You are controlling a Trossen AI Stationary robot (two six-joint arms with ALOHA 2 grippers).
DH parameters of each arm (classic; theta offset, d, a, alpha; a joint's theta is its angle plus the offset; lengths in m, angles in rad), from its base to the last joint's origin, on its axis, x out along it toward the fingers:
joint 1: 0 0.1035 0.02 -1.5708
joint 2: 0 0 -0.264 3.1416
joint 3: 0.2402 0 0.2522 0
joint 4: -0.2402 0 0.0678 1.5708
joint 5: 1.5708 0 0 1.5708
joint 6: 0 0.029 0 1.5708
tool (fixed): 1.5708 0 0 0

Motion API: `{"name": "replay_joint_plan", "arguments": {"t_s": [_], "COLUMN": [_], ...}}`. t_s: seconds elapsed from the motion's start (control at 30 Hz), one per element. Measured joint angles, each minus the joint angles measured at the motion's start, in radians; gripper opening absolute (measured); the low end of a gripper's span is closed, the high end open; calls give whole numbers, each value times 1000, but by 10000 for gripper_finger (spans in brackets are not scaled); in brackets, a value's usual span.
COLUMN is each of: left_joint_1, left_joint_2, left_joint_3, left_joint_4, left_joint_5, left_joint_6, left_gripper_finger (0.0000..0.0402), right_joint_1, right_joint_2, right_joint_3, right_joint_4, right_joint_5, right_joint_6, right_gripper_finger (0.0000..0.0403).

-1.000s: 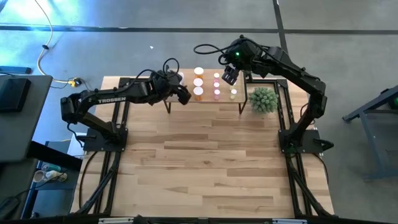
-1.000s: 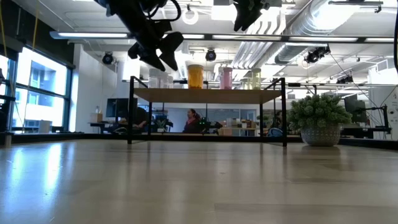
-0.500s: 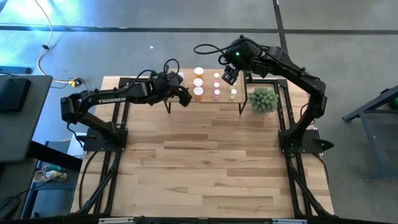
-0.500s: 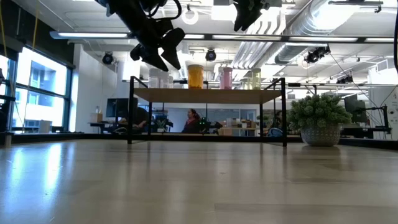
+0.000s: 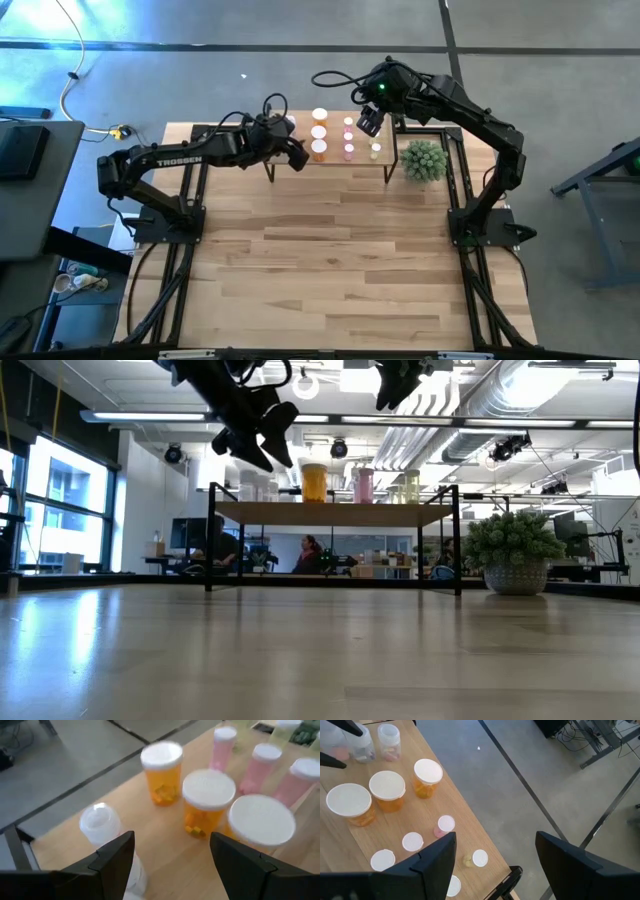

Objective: Pick and place medicine bottles onto shelf by color
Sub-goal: Adjust the colored pill bottles on the shelf

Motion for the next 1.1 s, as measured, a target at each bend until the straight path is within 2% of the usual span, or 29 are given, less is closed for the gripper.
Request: {"name": "replay_joint_plan", "arguments": {"t_s": [0.57,1.1], "left_joint_1": [-4,3], "left_joint_2": [-1,-1], "left_joint_3": [0,0], "left_joint_4": [-60,-86], "left_joint_5": [16,-18], "left_joint_6": [-14,-41], "left_gripper_finger": [250,250], "right_joint_1": [0,0], "right_joint_2": [0,0], "right_joint_3": [0,0], "right_joint_4": [0,0], "right_joint_5": [0,0], "right_joint_6": [0,2], "right_gripper_finger": [263,264]}}
